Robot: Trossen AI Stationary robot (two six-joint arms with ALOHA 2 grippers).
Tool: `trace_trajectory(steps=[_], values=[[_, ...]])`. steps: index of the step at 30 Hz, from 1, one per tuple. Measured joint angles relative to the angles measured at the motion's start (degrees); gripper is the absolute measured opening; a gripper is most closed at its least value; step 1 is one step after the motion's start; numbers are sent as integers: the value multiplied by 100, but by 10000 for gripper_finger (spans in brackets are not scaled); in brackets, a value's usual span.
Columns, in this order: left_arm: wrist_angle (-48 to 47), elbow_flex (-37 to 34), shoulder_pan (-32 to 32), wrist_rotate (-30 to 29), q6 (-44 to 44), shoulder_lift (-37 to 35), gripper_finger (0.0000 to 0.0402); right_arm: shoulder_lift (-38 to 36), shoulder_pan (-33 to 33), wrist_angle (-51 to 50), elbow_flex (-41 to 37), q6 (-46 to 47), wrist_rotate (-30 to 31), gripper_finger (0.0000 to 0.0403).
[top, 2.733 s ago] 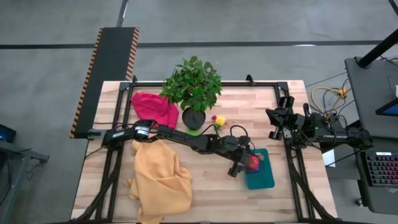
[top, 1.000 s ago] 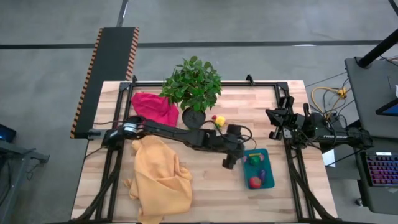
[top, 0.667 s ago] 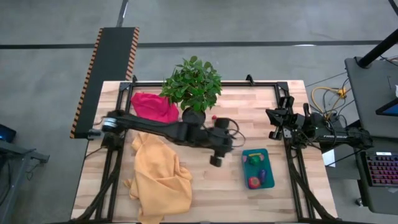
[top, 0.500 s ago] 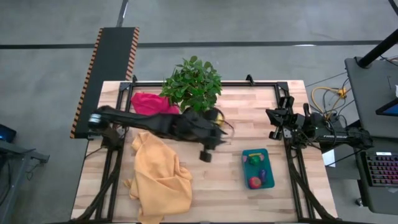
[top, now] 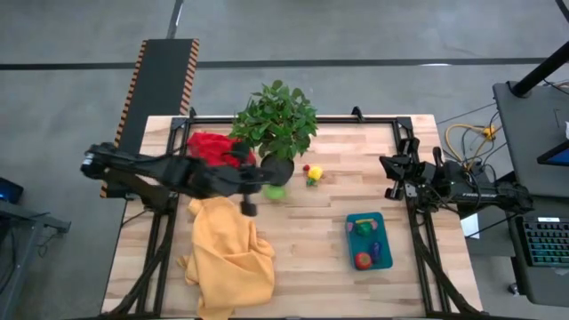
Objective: Pick and placing Produce into tupperware
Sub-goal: Put the melon into the bin
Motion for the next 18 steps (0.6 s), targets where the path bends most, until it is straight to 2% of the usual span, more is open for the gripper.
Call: trace_trajectory(steps=[6,14,18], values=[[427,-1476,-263,-81,-647,-1470,1,2,0,-129,0,-6,0,9],[2237,-3863,-434,-61,-667,-3545,1,11,0,-128,0,-6,0,9],[3078,-5057,-432,93,-664,-4290,1,9,0,-128,0,-6,0,9]])
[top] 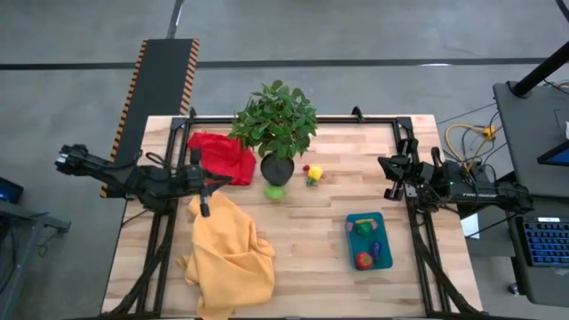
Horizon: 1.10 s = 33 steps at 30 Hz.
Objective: Pick and placing Produce into tupperware
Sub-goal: Put the melon into the bin
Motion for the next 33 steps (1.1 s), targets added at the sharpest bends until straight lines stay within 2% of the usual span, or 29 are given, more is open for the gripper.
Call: trace_trajectory(steps=[6,9,12,23,26,33], values=[[1447,-1402,5,92,188,-186,1,0,-1,0,0,-6,1,9],[1765,-1686,90,71,157,83,4,2,0,0,0,-7,0,9],[1772,-1722,216,29,-30,551,28,2,0,2,0,-18,2,9],[1782,-871,496,9,-232,2923,236,1,-2,2,0,-157,2,9],[1761,-550,496,12,-74,3602,259,2,-1,2,0,-157,2,9],[1579,196,532,30,217,4736,264,1,-1,-27,0,-153,2,9]])
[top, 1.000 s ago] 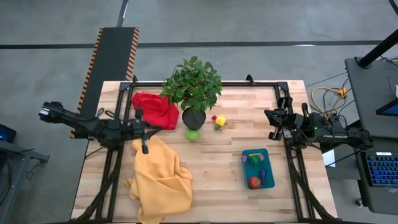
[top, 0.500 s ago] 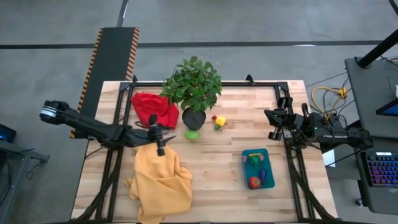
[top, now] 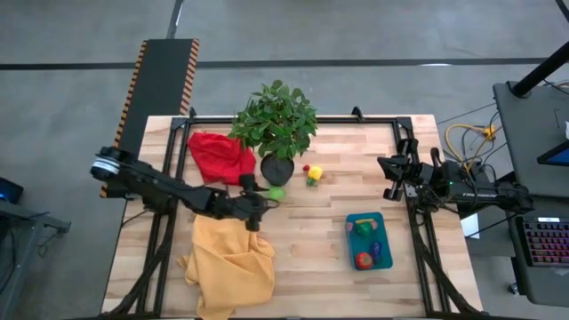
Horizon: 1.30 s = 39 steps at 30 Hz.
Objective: Pick and placing Produce into tupperware
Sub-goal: Put the melon into the bin
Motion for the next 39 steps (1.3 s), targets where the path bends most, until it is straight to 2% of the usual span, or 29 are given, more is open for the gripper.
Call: trace_trajectory(steps=[6,12,22,32,39], values=[[-459,429,174,184,-50,594,264,-1,0,-42,0,34,0,9],[-460,621,320,211,65,921,264,0,0,-57,0,35,0,9],[-441,612,566,331,105,1108,264,-1,0,-58,0,36,1,9],[-427,588,806,751,103,1116,264,-1,0,-58,0,37,0,9],[-366,662,893,869,104,1551,264,1,1,-58,0,33,0,9]])
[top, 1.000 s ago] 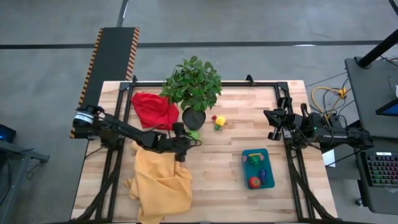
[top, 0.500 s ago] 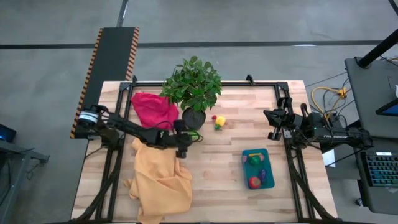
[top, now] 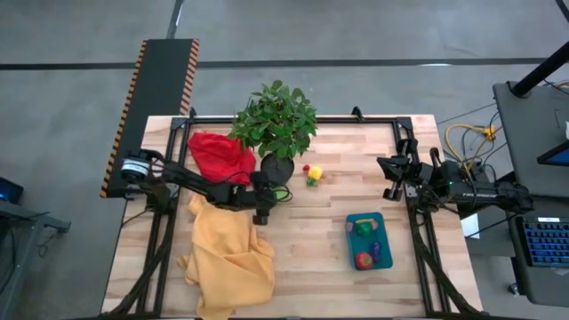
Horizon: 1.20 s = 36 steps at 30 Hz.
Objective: Pick and placing Produce into tupperware
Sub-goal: Put the melon into the bin
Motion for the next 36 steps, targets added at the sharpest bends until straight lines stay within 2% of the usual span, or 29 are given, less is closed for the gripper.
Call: trace_trajectory(steps=[16,27,36], values=[[-71,279,0,44,161,177,260,0,-2,-8,0,-34,3,9],[-62,295,0,20,5,168,165,0,0,-17,0,-33,2,9],[-75,295,-4,40,3,168,155,-2,0,-17,0,-33,2,9]])
